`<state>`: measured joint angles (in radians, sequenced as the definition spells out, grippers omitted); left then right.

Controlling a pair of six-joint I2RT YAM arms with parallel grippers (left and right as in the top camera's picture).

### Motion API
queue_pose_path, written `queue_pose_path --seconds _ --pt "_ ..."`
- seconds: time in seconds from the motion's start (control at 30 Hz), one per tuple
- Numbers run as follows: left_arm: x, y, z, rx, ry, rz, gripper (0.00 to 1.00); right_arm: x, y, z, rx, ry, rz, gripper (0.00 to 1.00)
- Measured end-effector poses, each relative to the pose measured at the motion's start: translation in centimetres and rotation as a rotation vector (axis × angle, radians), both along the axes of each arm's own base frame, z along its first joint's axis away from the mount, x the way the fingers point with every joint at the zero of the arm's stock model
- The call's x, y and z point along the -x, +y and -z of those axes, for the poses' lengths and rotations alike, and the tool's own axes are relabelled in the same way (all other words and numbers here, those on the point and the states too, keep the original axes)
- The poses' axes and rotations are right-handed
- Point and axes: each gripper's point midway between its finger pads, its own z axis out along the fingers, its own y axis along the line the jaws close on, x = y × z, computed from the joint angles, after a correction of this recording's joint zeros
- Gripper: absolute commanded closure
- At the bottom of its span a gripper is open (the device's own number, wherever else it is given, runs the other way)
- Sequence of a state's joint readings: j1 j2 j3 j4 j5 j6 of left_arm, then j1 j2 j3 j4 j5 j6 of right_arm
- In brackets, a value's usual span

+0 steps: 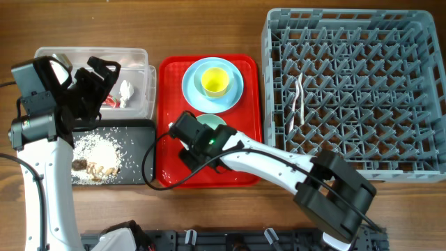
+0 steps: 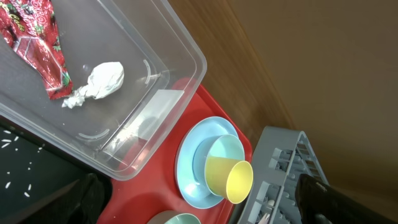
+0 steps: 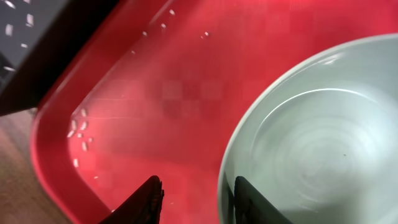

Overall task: Sort waste into correct bins and load items into the dishwasher rack
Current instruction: 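Grip the green bowl rim with the right gripper, then lift the green bowl and carry it over the rack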

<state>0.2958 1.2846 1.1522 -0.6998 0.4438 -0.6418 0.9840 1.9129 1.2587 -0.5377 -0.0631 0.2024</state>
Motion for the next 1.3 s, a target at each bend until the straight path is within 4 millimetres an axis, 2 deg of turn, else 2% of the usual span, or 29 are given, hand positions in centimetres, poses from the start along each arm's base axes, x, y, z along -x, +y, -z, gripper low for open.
queue_pose_path --seconds 0.03,0.23,0.27,0.37,0.47,0.5,0.57,0.7,0.77,0.83,0.9,1.07,1.3 --pt "0.0 0.0 0.0 0.000 0.000 0.000 0.00 0.0 0.0 0.1 0.002 0.000 0.000 0.71" --pt "0.0 0.0 0.0 0.000 0.000 0.000 0.00 -0.1 0.1 0.0 -0.002 -0.006 -0.006 0.88" --pt "0.0 0.0 0.0 0.000 0.000 0.000 0.00 0.1 0.0 0.1 0.001 0.002 -0.010 0.94" --pt "0.0 0.0 0.0 0.000 0.000 0.000 0.00 0.5 -0.2 -0.4 0.007 0.028 -0.019 0.96" --pt "0.0 0.0 0.0 0.000 0.000 0.000 0.00 0.2 -0.2 -3.1 -0.038 0.021 0.004 0.96" --pt "0.0 0.0 0.0 0.000 0.000 0.000 0.00 -0.3 -0.2 -5.8 -0.096 0.000 0.017 0.96" --pt "0.0 0.0 0.0 0.000 0.000 0.000 0.00 -0.7 -1.1 -8.7 -0.144 -0.007 0.059 0.96" --pt "0.0 0.0 0.0 0.000 0.000 0.000 0.00 -2.3 -5.0 -15.4 -0.282 -0.021 0.180 0.96" --pt "0.0 0.0 0.0 0.000 0.000 0.000 0.00 -3.2 -6.8 -18.1 -0.358 -0.024 0.235 0.96" --pt "0.0 0.0 0.0 0.000 0.000 0.000 0.00 -4.2 -9.5 -21.2 -0.461 -0.017 0.311 0.96" --pt "0.0 0.0 0.0 0.000 0.000 0.000 0.00 -4.8 -11.8 -23.6 -0.548 -0.006 0.369 0.96" --pt "0.0 0.0 0.0 0.000 0.000 0.000 0.00 -5.5 -15.7 -27.3 -0.728 0.050 0.433 0.96" --pt "0.0 0.0 0.0 0.000 0.000 0.000 0.00 -6.3 -19.1 -28.8 -0.875 0.140 0.472 0.96"
